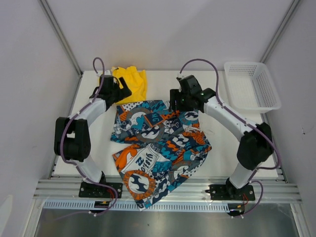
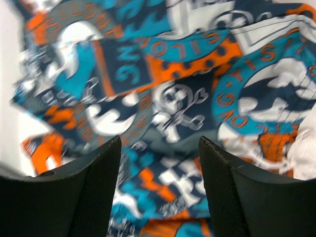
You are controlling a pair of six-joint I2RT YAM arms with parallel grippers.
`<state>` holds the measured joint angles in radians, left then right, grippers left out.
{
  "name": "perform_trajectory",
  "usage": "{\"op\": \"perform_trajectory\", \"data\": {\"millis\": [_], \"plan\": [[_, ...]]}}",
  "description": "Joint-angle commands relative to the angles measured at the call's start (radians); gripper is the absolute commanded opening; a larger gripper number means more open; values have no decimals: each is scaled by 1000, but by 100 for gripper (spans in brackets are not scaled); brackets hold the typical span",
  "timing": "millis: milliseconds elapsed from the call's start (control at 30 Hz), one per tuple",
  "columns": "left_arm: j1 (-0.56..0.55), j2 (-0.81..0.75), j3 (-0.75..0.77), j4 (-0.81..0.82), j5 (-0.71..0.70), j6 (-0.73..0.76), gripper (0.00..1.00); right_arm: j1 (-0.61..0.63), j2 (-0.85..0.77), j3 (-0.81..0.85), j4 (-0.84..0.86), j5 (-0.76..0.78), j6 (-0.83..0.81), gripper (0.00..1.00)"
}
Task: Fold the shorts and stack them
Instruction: Flatten the shorts out
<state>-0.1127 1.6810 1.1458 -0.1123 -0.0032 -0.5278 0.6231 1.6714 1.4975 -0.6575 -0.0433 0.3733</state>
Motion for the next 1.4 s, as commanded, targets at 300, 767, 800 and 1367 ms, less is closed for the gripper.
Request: {"op": "perform_trajectory", "data": {"millis": [300,767,800,1367], "plan": [[-67,419,440,106,377,-64,95,-103,413,44,242,-99,56,60],[-125,548,537,413,602,-207,94,-292,419,-77,275,-70,65,59],[-128,536,529,419,594,-202,95,-295,419,-79,276,-72,64,59],[-147,732,739,120,368,-178,94,-319,360,-103,228,-4,27,60]]}}
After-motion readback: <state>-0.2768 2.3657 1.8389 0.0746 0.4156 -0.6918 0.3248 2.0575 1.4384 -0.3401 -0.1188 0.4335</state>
